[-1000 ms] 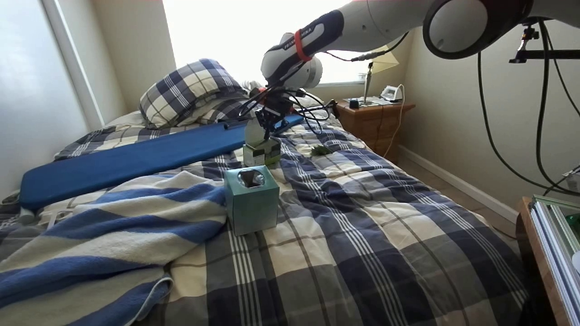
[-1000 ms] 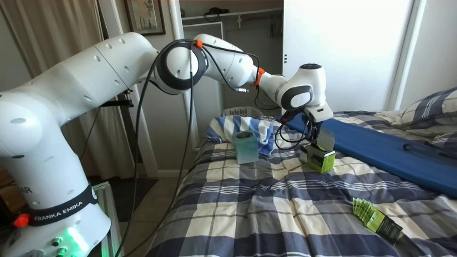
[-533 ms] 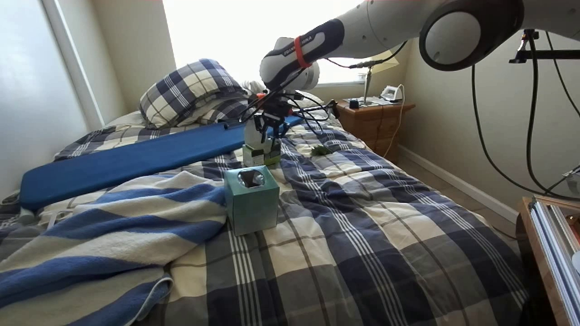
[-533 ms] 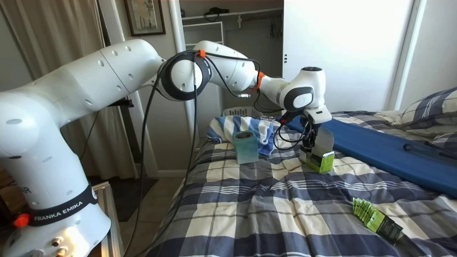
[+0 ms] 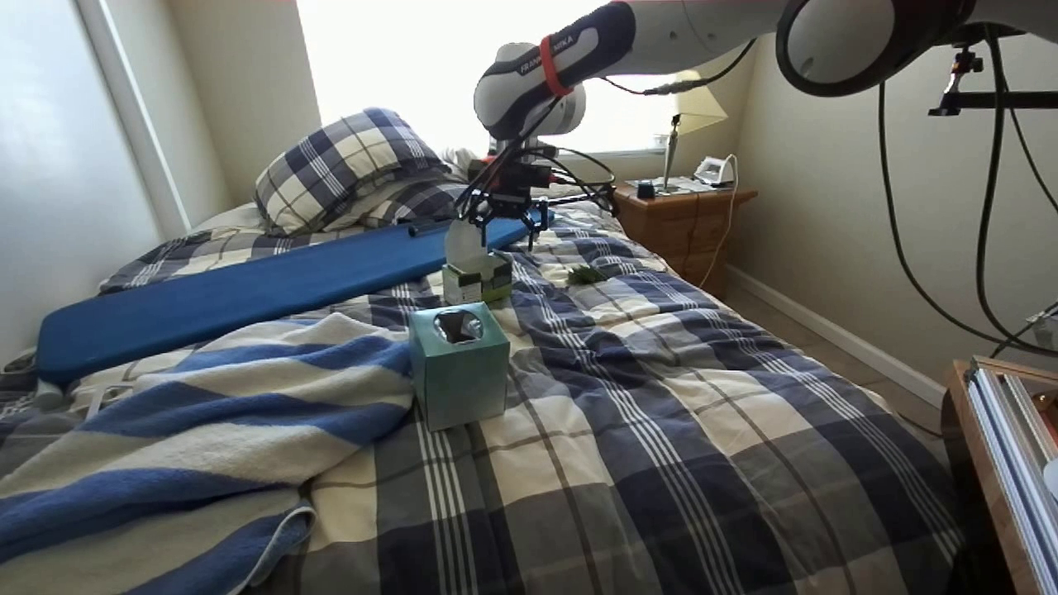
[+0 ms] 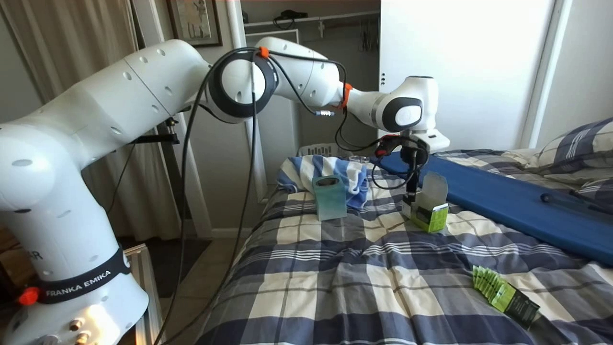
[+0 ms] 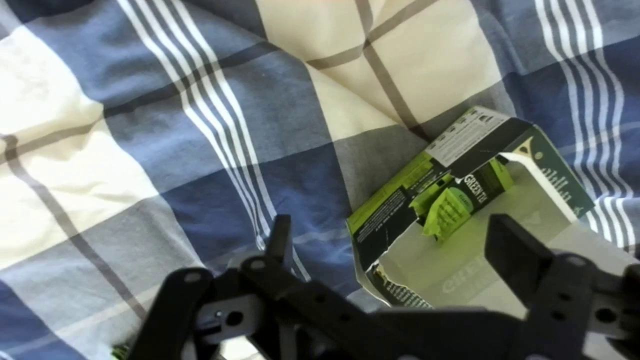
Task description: Pick up the green and black sachet in front of the blue tissue box and put it into the green and black box
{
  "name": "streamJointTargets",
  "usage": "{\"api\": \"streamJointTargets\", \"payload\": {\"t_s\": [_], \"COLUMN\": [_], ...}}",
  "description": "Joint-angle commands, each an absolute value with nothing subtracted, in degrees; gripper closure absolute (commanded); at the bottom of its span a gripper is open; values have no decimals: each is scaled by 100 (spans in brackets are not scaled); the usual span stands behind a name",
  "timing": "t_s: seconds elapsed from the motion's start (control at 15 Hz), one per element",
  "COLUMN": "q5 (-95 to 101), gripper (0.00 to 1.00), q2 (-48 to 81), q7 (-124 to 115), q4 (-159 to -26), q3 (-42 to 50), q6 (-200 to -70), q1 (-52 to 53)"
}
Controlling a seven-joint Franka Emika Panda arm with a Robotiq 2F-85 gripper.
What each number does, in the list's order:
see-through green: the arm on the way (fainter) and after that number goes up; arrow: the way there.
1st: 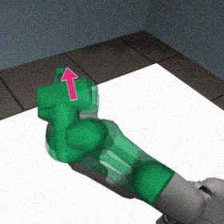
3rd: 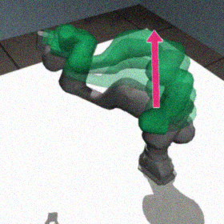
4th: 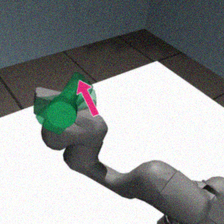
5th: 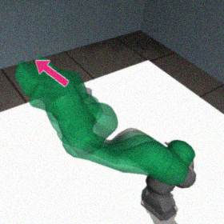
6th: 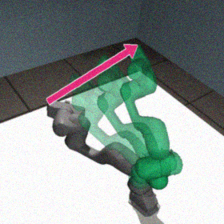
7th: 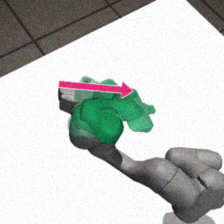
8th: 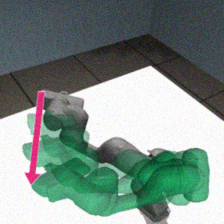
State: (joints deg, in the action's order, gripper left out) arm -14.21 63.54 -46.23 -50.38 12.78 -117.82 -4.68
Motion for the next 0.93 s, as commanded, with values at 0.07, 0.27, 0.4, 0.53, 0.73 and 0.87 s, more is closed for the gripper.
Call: {"api": "streamJointTargets", "payload": {"t_s": [0.07, 0.27, 0.4, 0.53, 0.73, 0.87], "q5": [-870, -259, 204, 662, 1384, 1802], "gripper": [0, 0, 0, 0, 0, 0], "q2": [5287, 4753, 4388, 3994, 3376, 2939], "q7": [-3675, -3303, -3150, -2956, -2789, -2664], "q4": [-6605, -7250, -7682, -8115, -8781, -9236], "q3": [1524, 1470, 1550, 1554, 1576, 1544], "q6": [-12231, -12452, -12547, -12710, -13160, -13597], "q1": [54, 305, 542, 713, 950, 1027]}}
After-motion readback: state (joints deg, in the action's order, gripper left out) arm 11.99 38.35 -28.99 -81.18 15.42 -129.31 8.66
